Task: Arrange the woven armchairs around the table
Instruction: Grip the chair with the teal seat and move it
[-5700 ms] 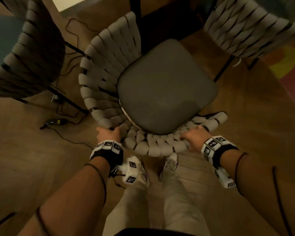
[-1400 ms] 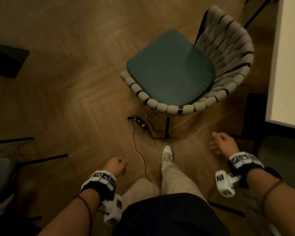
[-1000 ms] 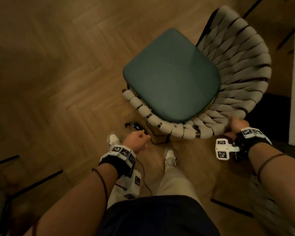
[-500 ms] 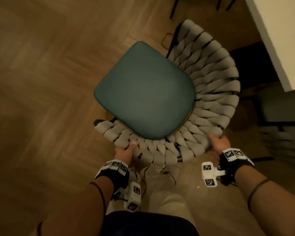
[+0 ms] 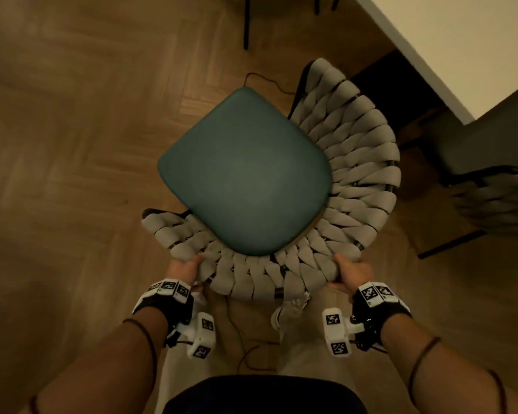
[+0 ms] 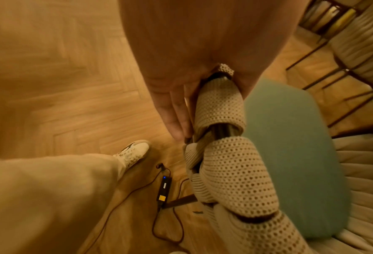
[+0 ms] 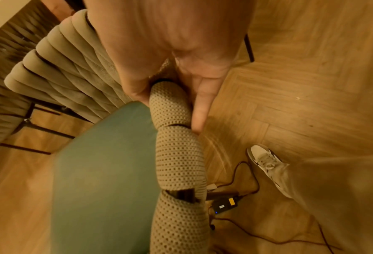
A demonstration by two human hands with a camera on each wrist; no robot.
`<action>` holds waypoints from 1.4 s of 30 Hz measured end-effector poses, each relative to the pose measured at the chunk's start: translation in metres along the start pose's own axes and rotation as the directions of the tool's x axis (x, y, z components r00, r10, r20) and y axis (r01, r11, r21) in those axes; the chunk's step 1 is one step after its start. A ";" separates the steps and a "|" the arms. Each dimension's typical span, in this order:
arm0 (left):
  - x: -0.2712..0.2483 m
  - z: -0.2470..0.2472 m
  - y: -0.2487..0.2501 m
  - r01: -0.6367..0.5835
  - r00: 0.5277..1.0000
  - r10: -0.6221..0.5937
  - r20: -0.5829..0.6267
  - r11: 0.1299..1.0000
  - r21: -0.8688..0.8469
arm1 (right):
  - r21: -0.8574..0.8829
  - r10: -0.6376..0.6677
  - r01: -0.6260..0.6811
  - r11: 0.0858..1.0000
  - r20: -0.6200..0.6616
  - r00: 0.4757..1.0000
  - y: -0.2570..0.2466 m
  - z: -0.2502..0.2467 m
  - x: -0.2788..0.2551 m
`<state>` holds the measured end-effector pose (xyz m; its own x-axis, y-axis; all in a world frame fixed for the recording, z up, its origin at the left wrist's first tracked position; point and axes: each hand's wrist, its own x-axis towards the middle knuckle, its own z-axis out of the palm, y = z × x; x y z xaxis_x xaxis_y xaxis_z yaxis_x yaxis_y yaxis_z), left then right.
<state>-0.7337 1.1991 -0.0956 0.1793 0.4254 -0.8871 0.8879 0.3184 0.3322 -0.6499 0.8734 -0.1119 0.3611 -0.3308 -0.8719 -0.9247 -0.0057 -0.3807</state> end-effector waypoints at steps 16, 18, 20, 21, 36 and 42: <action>0.089 -0.077 0.142 -0.313 0.944 0.227 0.241 0.848 0.427 | 0.419 0.219 -0.128 0.899 -0.177 0.960 0.063 0.128 -0.069; 0.092 -0.074 0.144 -0.310 0.945 0.222 0.241 0.842 0.442 | 0.420 0.226 -0.128 0.898 -0.193 0.955 0.061 0.129 -0.067; 0.092 -0.072 0.146 -0.294 0.950 0.212 0.229 0.850 0.438 | 0.416 0.228 -0.127 0.900 -0.202 0.953 0.058 0.130 -0.069; 0.094 -0.071 0.147 -0.292 0.951 0.209 0.227 0.849 0.440 | 0.410 0.226 -0.133 0.902 -0.188 0.956 0.056 0.130 -0.069; 0.119 -0.057 0.185 -0.252 0.967 0.183 0.175 0.753 0.608 | 0.403 0.096 0.004 0.915 -0.226 0.969 0.009 0.085 -0.016; 0.148 -0.066 0.233 -0.315 0.949 0.240 0.205 0.703 0.638 | 0.412 0.119 0.010 0.911 -0.287 0.950 0.036 0.111 0.014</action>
<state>-0.5280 1.3920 -0.1288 0.4699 0.3066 -0.8278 0.8376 -0.4509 0.3085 -0.6649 0.9734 -0.1722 0.1981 -0.5860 -0.7857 -0.7891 0.3802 -0.4825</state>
